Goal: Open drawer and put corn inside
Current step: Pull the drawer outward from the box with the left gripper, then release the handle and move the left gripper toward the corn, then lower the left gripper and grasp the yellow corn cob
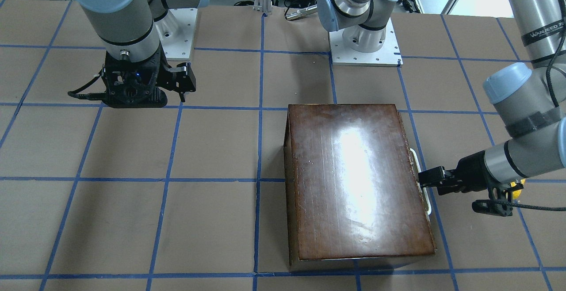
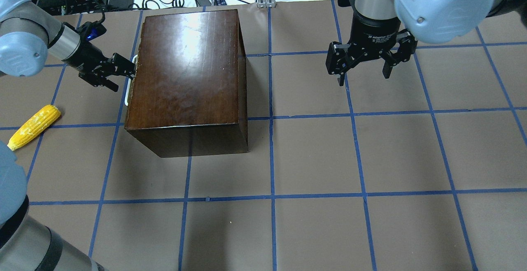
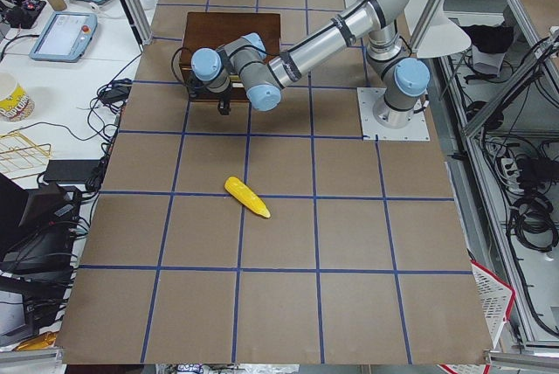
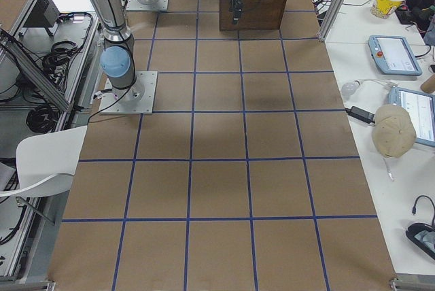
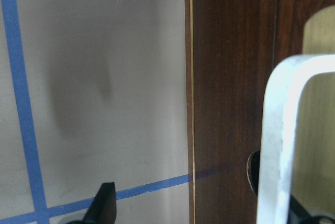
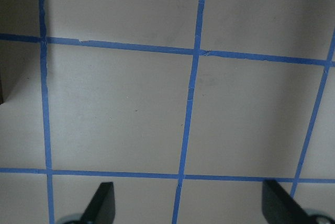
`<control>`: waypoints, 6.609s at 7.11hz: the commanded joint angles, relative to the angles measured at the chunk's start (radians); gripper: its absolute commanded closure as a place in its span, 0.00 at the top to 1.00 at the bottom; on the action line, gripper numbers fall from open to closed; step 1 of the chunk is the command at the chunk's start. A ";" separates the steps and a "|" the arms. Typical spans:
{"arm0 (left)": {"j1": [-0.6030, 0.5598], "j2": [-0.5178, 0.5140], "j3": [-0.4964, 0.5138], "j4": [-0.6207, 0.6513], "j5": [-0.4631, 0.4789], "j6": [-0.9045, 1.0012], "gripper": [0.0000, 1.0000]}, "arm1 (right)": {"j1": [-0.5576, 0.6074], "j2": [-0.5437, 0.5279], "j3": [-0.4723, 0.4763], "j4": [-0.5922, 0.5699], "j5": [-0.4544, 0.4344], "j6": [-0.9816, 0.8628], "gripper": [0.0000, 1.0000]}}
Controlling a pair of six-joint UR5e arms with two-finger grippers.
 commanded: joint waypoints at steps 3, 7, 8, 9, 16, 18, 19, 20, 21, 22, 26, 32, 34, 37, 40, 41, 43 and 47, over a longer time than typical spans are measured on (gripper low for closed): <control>0.038 -0.003 0.008 0.007 0.039 0.001 1.00 | 0.000 0.000 0.000 0.000 -0.001 0.000 1.00; 0.060 -0.011 0.034 0.006 0.061 0.001 1.00 | 0.000 0.000 0.000 0.000 0.001 0.000 1.00; 0.076 -0.013 0.034 0.006 0.062 0.001 1.00 | 0.000 0.000 0.000 0.000 0.001 0.000 1.00; 0.081 -0.014 0.034 0.006 0.062 0.001 1.00 | 0.000 0.000 0.000 0.000 -0.001 0.000 1.00; 0.115 -0.016 0.051 0.004 0.104 -0.001 1.00 | 0.000 0.000 0.000 0.000 0.001 0.000 1.00; 0.130 -0.016 0.051 0.004 0.104 -0.001 1.00 | 0.000 0.000 0.000 0.000 -0.001 0.000 1.00; 0.130 -0.010 0.055 0.004 0.104 -0.001 1.00 | 0.000 0.000 0.000 0.000 -0.001 0.000 1.00; 0.130 -0.006 0.086 -0.007 0.111 -0.001 1.00 | 0.000 0.000 0.000 0.000 0.001 0.000 1.00; 0.130 0.009 0.130 -0.029 0.166 -0.001 1.00 | 0.000 0.000 0.000 0.000 -0.001 0.000 1.00; 0.133 0.018 0.178 -0.062 0.183 0.004 1.00 | 0.000 0.000 0.000 0.000 0.001 0.000 1.00; 0.253 0.001 0.215 -0.050 0.305 0.527 1.00 | 0.000 0.000 0.000 0.000 0.001 0.000 1.00; 0.307 -0.037 -0.024 0.289 0.410 1.016 1.00 | 0.000 0.000 0.000 0.000 0.001 0.000 1.00; 0.324 -0.071 -0.043 0.303 0.409 1.070 1.00 | 0.000 0.000 0.000 0.000 0.001 0.000 1.00; 0.334 -0.114 -0.034 0.303 0.411 1.079 1.00 | 0.000 0.000 0.000 0.000 0.001 0.000 1.00; 0.336 -0.147 -0.026 0.325 0.412 1.079 0.52 | 0.000 0.000 0.000 0.000 0.001 0.000 1.00; 0.336 -0.148 -0.024 0.325 0.414 1.072 0.03 | 0.000 0.000 0.000 0.000 0.001 0.000 1.00; 0.336 -0.138 -0.006 0.323 0.415 1.049 0.00 | 0.000 0.000 0.000 0.000 0.001 0.000 1.00; 0.296 -0.053 0.174 0.089 0.404 0.756 0.00 | 0.000 0.000 0.000 0.000 0.001 0.000 1.00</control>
